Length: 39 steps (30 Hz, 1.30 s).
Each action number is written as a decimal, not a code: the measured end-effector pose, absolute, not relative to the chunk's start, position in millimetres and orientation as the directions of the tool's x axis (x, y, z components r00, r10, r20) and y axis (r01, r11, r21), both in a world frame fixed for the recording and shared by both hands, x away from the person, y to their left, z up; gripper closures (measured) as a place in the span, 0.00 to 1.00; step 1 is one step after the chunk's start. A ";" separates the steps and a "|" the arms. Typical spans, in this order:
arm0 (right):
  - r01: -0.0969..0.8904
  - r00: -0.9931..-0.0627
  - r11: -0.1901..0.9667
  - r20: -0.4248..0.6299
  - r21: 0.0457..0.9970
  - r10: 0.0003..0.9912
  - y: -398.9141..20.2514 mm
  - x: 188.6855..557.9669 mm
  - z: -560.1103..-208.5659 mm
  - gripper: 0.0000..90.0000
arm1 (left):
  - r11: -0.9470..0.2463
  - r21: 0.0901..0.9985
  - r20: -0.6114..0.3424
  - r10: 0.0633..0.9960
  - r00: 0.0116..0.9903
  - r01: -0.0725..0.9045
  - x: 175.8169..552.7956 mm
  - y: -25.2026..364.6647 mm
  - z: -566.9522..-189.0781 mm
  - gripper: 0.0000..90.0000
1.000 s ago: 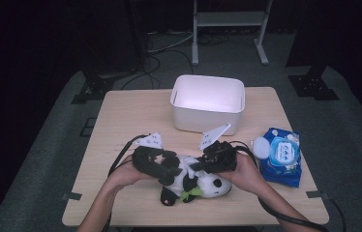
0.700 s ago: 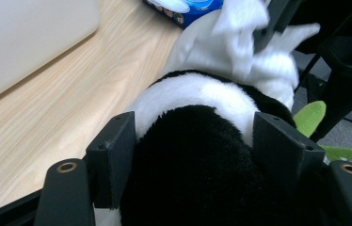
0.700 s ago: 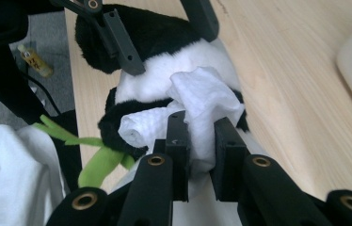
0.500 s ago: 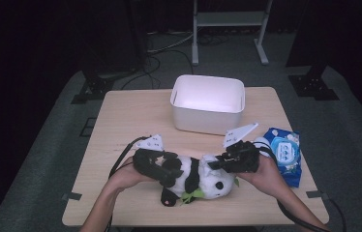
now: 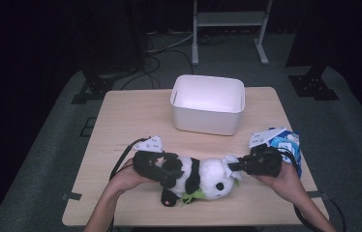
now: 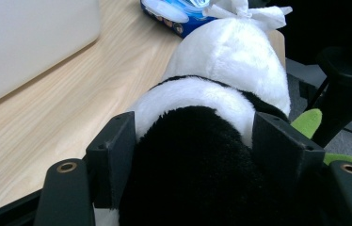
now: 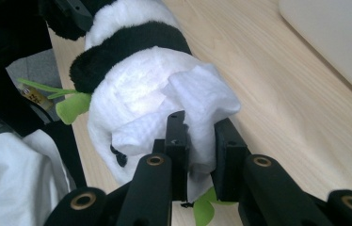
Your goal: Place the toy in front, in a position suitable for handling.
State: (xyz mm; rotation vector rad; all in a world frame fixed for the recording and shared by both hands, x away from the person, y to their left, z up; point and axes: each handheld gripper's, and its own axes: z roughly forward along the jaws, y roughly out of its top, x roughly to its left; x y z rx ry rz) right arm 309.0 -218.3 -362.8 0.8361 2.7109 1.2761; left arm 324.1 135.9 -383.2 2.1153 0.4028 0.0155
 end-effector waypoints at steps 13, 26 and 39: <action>0.356 -0.915 0.615 0.130 0.704 0.381 -152.3 321.1 -339.1 0.87 | -0.498 0.824 -0.136 0.287 0.948 0.269 320.9 136.1 -382.6 0.35; 0.255 -0.960 0.711 0.081 0.656 0.269 -80.9 332.9 -332.0 0.87 | -0.500 0.828 -0.129 0.273 0.953 0.255 318.5 133.8 -382.6 0.32; 0.235 -0.967 0.745 0.071 0.625 0.245 -72.9 332.9 -326.3 0.87 | -0.512 0.819 -0.131 0.270 0.954 0.258 318.4 133.2 -382.6 0.28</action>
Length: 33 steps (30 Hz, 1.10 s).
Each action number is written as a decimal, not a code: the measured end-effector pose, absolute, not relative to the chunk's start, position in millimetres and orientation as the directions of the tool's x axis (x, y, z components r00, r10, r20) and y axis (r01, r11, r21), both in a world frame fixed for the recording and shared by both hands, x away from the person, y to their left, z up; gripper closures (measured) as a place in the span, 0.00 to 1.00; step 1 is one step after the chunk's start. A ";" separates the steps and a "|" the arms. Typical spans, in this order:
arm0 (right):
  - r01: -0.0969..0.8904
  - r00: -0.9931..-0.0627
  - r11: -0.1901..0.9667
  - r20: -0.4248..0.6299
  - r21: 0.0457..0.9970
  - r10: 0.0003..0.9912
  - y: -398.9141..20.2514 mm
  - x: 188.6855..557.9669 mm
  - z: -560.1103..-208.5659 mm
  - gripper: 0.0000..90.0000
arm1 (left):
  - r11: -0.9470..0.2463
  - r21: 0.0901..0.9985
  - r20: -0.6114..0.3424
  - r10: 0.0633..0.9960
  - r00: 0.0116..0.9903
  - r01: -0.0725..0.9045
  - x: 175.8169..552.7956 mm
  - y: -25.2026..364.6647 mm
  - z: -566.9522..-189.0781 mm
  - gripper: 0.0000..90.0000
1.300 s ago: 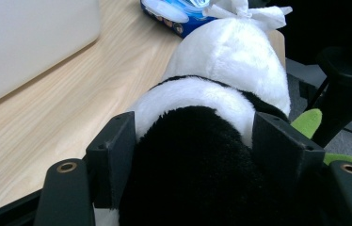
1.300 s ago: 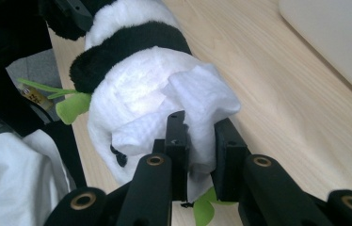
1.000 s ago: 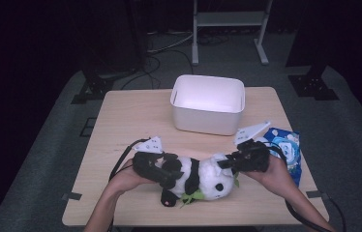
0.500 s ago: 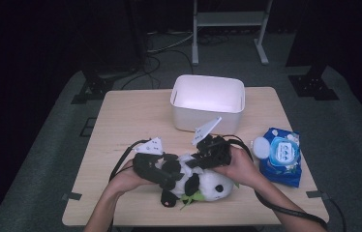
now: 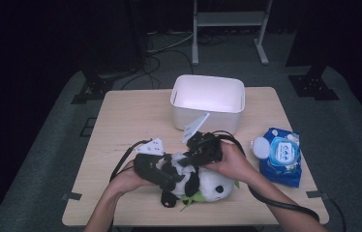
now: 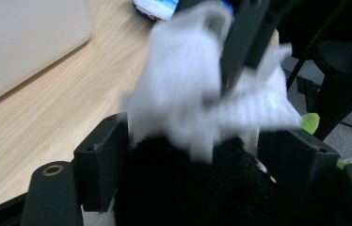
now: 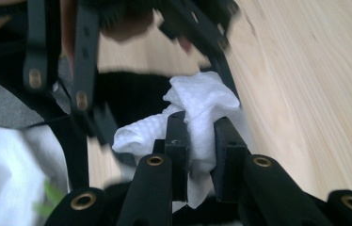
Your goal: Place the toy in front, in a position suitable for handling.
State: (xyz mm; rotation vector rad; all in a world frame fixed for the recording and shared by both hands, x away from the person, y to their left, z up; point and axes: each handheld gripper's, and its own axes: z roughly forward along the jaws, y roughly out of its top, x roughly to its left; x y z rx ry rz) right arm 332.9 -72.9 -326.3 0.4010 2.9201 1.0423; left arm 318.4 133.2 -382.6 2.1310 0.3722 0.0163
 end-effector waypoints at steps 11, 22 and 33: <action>0.343 -0.932 0.688 0.139 0.640 0.336 -147.7 320.6 -338.5 0.87 | -0.577 0.779 -0.125 0.243 0.962 0.246 321.6 120.8 -368.5 0.16; 0.361 -0.926 0.645 0.180 0.674 0.330 -151.8 319.1 -355.3 0.87 | -0.715 0.654 -0.174 0.172 0.970 0.245 340.6 90.1 -376.3 0.11; 0.427 -0.899 0.582 0.257 0.692 0.355 -163.3 344.7 -354.2 0.87 | -0.777 0.618 0.002 0.158 0.987 0.123 354.1 71.3 -363.7 0.52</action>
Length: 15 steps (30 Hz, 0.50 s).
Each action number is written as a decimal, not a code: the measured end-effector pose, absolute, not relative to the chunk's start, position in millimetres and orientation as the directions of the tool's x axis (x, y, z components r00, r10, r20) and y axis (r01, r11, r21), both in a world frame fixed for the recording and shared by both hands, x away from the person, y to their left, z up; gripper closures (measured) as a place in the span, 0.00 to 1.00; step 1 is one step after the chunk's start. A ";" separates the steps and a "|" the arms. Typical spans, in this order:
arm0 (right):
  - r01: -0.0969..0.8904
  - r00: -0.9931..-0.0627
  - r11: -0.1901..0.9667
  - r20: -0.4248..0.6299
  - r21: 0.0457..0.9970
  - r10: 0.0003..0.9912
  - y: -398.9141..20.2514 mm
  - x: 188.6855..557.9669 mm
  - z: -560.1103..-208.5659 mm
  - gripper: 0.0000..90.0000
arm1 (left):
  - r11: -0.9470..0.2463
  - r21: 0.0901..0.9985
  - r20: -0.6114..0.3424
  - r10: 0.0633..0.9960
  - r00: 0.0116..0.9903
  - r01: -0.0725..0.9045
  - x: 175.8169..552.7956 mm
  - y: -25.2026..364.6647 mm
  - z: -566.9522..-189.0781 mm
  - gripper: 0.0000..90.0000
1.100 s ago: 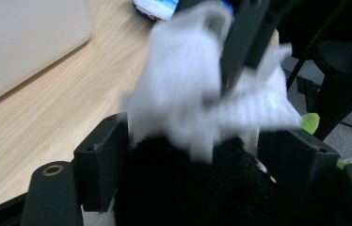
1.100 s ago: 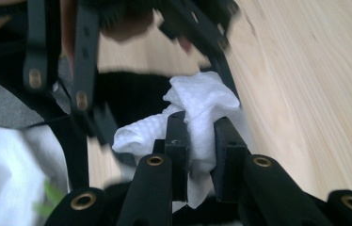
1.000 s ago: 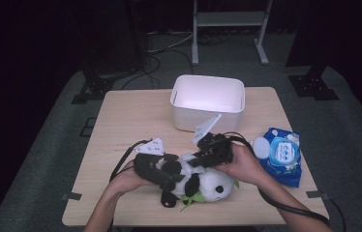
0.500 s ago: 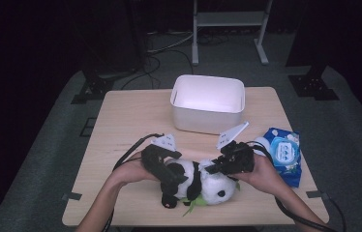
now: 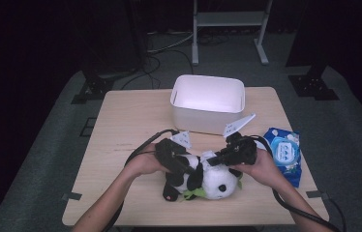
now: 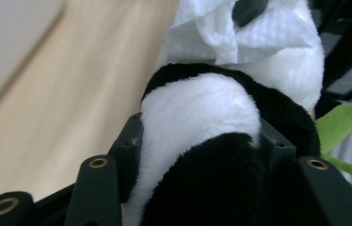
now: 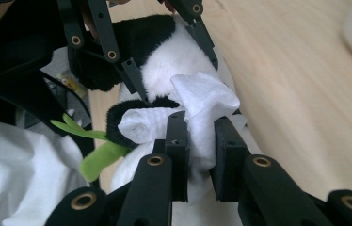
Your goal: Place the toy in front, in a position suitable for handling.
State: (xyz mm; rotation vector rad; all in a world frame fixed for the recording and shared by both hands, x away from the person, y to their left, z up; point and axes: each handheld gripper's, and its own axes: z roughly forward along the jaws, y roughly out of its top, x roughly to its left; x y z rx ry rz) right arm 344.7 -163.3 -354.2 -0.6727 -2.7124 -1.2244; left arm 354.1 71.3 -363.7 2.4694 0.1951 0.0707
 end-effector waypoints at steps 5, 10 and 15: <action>0.424 -0.893 0.588 0.212 0.688 0.397 -163.0 357.4 -345.3 0.87 | -0.794 0.607 0.139 0.153 0.978 0.038 372.3 62.7 -354.7 0.52; 0.430 -0.893 0.608 0.214 0.667 0.397 -156.7 368.5 -344.9 0.87 | -0.795 0.606 0.182 0.126 0.975 -0.011 378.6 67.6 -357.6 0.50; 0.414 -0.892 0.600 0.174 0.684 0.417 -156.8 373.7 -341.9 0.87 | -0.750 0.662 0.153 0.150 0.977 0.011 367.7 79.4 -366.2 0.47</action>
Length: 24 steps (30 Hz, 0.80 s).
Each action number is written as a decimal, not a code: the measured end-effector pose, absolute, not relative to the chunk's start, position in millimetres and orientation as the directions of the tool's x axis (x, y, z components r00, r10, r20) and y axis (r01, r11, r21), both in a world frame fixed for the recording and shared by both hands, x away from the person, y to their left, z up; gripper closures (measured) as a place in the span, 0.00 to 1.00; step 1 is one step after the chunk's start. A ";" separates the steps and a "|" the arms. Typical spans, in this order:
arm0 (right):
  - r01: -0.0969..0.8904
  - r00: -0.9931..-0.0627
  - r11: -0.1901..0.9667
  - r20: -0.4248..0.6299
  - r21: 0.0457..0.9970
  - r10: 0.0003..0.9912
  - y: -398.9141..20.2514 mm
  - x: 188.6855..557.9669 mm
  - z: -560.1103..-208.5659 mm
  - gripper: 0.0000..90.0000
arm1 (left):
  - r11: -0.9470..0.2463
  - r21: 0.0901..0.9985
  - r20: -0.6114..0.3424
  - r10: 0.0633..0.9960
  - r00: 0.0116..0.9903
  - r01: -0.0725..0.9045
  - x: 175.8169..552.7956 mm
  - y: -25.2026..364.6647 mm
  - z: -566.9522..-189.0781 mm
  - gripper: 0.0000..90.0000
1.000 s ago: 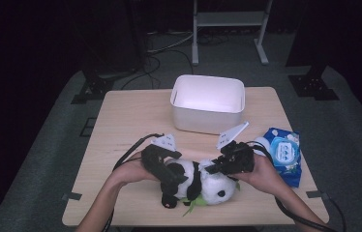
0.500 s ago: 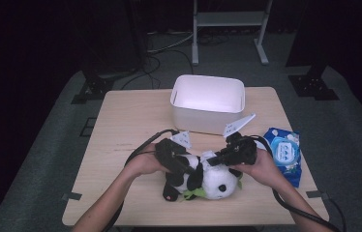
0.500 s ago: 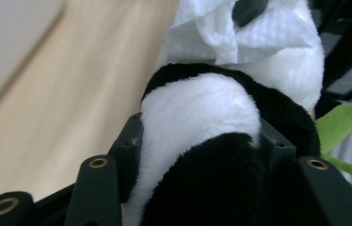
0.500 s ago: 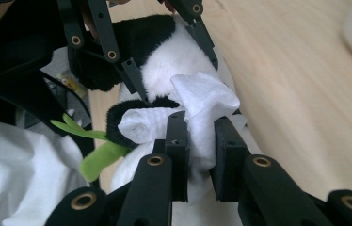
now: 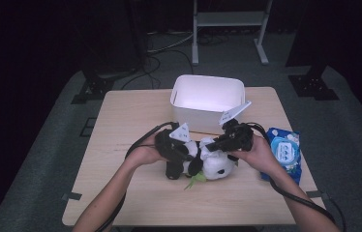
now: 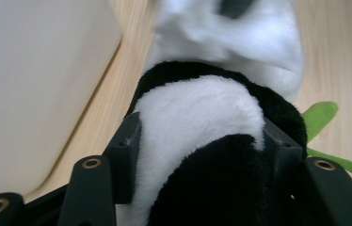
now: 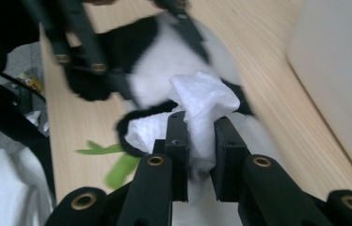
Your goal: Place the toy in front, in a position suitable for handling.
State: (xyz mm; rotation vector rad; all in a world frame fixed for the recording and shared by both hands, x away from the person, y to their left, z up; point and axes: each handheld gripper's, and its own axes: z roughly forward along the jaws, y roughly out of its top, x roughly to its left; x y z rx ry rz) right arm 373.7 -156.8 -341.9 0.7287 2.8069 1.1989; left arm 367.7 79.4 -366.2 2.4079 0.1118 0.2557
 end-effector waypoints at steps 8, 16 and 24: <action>0.419 -0.897 0.629 0.193 0.654 0.397 -151.4 362.4 -356.4 0.87 | -0.667 0.740 0.059 0.194 0.979 0.087 354.6 88.9 -368.7 0.28; 0.421 -0.900 0.613 0.221 0.668 0.376 -160.2 344.8 -370.7 0.88 | -0.655 0.747 0.024 0.200 0.980 0.115 345.3 96.5 -365.1 0.18; 0.421 -0.901 0.614 0.233 0.667 0.365 -157.2 337.7 -382.0 0.89 | -0.671 0.736 0.067 0.206 0.976 0.091 341.2 91.9 -365.4 0.18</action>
